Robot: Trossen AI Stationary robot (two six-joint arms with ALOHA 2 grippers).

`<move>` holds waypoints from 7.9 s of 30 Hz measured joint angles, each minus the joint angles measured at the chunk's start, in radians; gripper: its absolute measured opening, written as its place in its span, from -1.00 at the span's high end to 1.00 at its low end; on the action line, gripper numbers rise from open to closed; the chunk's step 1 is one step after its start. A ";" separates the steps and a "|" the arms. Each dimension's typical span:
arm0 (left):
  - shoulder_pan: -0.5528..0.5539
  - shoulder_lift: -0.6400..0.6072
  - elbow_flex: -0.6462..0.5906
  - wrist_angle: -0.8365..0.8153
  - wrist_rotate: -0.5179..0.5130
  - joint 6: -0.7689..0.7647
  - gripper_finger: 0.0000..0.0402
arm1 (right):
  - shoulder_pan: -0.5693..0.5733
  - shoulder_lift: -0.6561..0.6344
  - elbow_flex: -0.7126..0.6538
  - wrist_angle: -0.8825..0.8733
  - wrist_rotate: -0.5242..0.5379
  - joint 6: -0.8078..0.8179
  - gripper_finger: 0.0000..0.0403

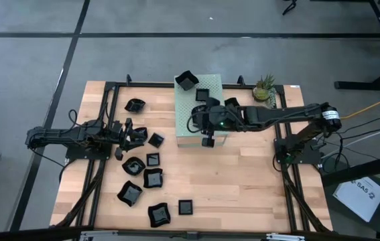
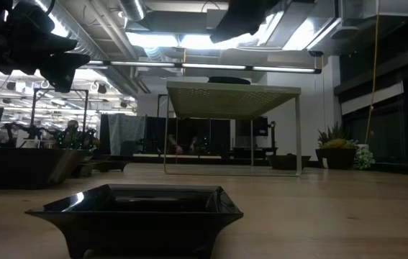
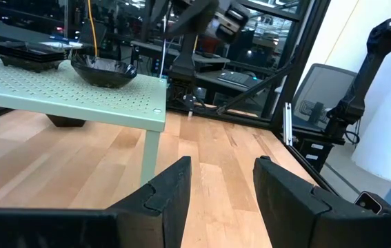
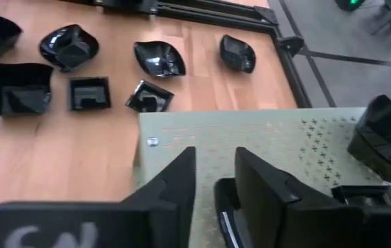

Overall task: Pick & Place Mini shaped plates
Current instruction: Stack the black square plate on top of the black square plates on the shelf

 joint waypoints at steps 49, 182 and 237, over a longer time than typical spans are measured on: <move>0.000 0.000 0.000 0.000 0.000 0.000 0.24 | 0.660 0.038 -0.001 -0.144 -0.045 -0.152 0.08; 0.000 0.000 0.000 0.000 0.000 0.000 0.24 | 0.024 0.069 -0.001 0.167 -0.155 -0.318 0.98; 0.000 0.000 0.000 0.000 0.000 0.000 0.24 | -0.353 0.073 -0.001 -0.058 -0.043 -0.215 0.77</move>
